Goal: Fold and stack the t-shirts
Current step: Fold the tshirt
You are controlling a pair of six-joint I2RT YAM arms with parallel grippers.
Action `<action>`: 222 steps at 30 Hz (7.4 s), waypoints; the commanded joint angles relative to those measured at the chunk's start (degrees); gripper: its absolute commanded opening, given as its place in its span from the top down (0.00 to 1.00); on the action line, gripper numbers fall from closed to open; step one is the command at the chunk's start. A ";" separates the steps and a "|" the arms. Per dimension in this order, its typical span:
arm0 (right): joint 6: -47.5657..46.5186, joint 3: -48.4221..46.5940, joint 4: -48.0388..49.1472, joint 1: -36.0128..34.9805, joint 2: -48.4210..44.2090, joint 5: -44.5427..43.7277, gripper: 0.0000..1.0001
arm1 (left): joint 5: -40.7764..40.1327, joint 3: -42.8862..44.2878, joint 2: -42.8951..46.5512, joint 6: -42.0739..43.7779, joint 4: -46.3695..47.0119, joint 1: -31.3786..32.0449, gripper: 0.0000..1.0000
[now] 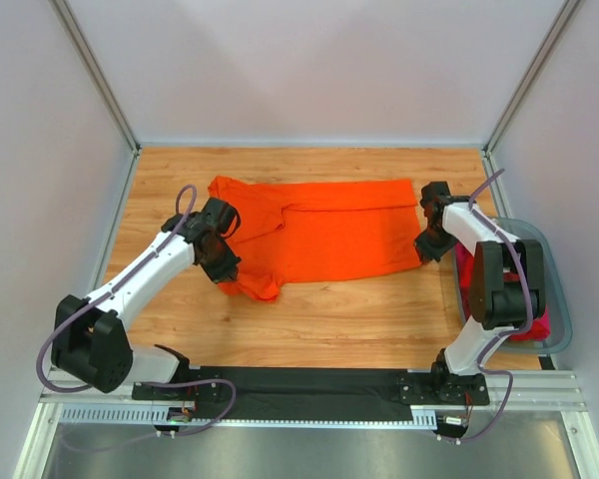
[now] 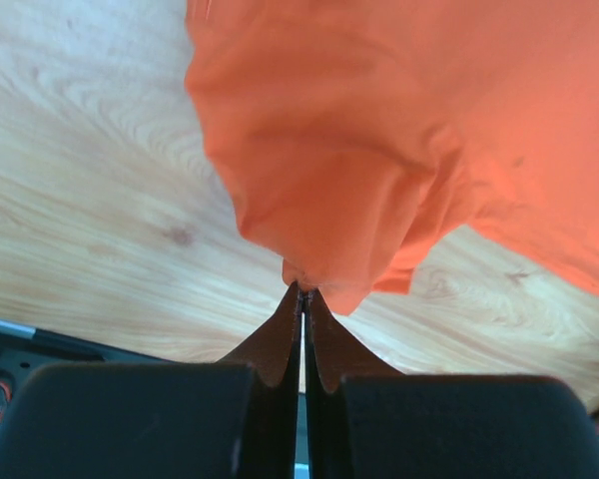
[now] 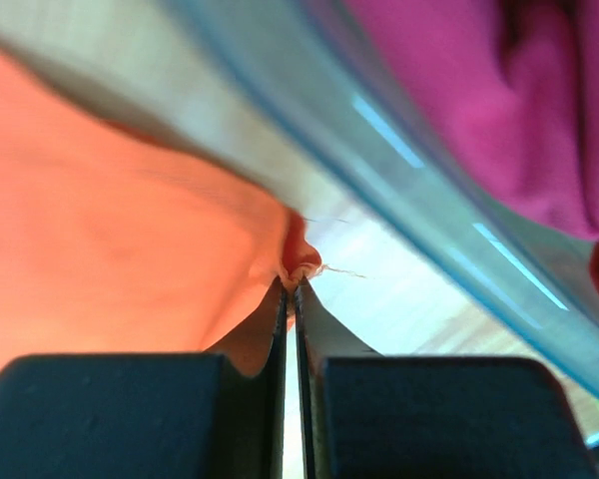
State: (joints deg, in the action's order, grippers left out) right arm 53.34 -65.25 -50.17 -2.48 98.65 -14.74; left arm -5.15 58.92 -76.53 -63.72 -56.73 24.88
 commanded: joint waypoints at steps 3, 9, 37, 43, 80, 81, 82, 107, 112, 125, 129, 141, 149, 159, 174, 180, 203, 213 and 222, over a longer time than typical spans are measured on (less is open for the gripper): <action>-5.09 -7.24 1.04 -0.59 1.98 1.73 1.00 | -1.62 8.74 -5.36 7.20 0.92 -3.70 1.00; -8.68 -14.63 -0.36 -0.68 6.72 2.26 1.00 | -1.09 20.24 -15.20 12.30 0.66 -8.53 1.00; -11.59 -43.64 -8.45 1.43 27.56 2.35 1.00 | 1.28 59.91 -47.92 14.33 -6.21 -19.26 1.00; -11.59 -45.14 -7.57 1.95 30.11 3.67 1.00 | 5.84 60.96 -50.46 14.24 -0.84 -19.96 1.00; -15.19 -48.93 -11.71 3.36 28.09 9.80 0.71 | 7.26 64.60 -45.39 23.20 -6.55 -20.23 0.56; -15.55 -48.13 -11.01 3.19 27.91 11.30 0.72 | 7.34 62.57 -44.33 23.73 -6.38 -19.88 0.57; -15.64 -47.60 -10.56 3.01 28.00 11.58 0.72 | 8.30 60.20 -43.10 24.52 -5.85 -19.44 0.57; -13.61 -13.32 -10.20 -0.85 7.52 2.88 0.70 | 4.86 37.30 -32.57 29.27 -4.49 -24.44 0.59; -18.61 -18.40 -11.96 -2.61 7.08 4.55 0.68 | 14.28 24.67 -29.46 26.28 5.05 -24.44 0.55; -24.86 -30.02 -8.91 -4.90 7.78 18.65 0.65 | 6.21 33.63 -43.00 23.91 1.09 -24.44 0.53; -28.64 -36.33 -3.26 -7.53 14.80 24.32 0.64 | 5.32 36.61 -46.33 23.30 -1.10 -26.55 0.54; -31.99 -58.91 0.59 -18.78 30.54 30.48 0.62 | 2.24 59.02 -57.41 28.48 -8.75 -31.21 0.55; -27.42 -61.59 3.06 -25.64 32.76 24.60 0.62 | 10.04 58.95 -47.31 28.40 -4.10 -29.99 0.54; -27.85 -48.04 2.01 -25.38 22.91 18.43 0.63 | 21.23 54.64 -49.67 12.76 3.10 -17.77 0.55; -27.86 -41.62 3.77 -21.69 17.80 19.57 0.63 | 17.19 53.41 -54.16 7.04 4.43 -15.66 0.49; -27.33 -41.97 3.59 -20.81 17.89 20.10 0.63 | 18.42 54.02 -56.44 5.54 6.89 -15.48 0.49; -26.18 -43.02 1.66 -20.55 19.21 18.70 0.64 | 28.16 60.88 -61.36 10.28 23.41 -14.60 0.68; -23.90 -41.80 -0.01 -20.55 19.22 19.49 0.64 | 31.69 65.10 -56.37 23.37 15.61 -16.88 0.46; -23.90 -35.30 0.78 -20.46 17.10 19.14 0.64 | 19.83 49.38 -45.47 32.25 3.91 -20.49 0.50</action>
State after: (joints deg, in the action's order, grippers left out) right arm 28.97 -101.03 -50.19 -23.00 118.61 4.75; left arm 19.81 111.68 -126.85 -36.93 -47.44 4.80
